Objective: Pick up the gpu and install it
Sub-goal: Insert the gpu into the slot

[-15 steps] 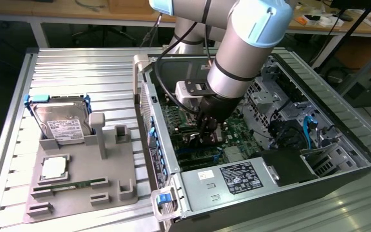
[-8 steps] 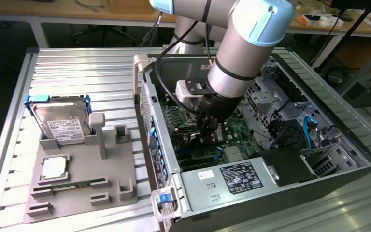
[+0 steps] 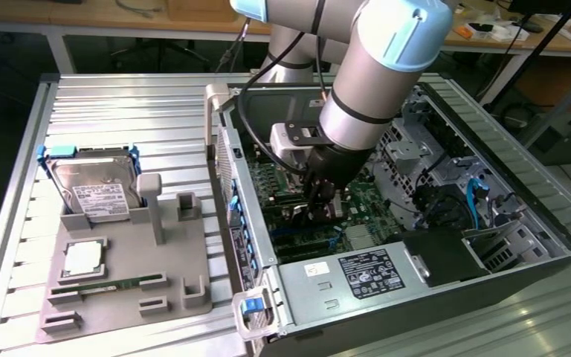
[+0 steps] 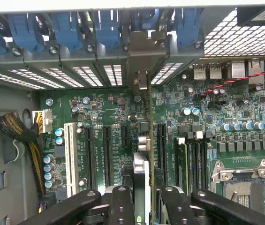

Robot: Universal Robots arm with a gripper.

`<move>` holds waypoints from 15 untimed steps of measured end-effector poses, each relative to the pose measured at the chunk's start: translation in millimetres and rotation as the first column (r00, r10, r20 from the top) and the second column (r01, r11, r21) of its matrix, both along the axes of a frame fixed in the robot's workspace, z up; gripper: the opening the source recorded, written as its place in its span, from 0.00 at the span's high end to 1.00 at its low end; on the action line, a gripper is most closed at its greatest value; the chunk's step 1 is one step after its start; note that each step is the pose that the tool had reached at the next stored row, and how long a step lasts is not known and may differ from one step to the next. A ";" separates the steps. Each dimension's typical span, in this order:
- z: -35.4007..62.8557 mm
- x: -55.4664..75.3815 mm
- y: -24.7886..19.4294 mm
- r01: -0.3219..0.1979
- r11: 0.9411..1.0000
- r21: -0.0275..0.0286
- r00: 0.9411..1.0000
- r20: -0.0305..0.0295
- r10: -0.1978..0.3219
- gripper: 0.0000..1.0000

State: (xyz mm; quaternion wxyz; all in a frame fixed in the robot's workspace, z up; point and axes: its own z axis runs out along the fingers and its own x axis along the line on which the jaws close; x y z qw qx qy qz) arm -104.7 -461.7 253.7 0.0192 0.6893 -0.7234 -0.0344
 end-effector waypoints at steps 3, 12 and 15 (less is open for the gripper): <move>0.0 0.0 0.0 0.004 1.000 0.000 1.000 0.000 -0.004 0.73; -2.9 -0.6 -0.1 0.018 1.000 -0.001 1.000 0.000 -0.018 0.73; -5.6 -0.7 -0.1 0.020 1.000 0.000 1.000 0.000 -0.020 0.73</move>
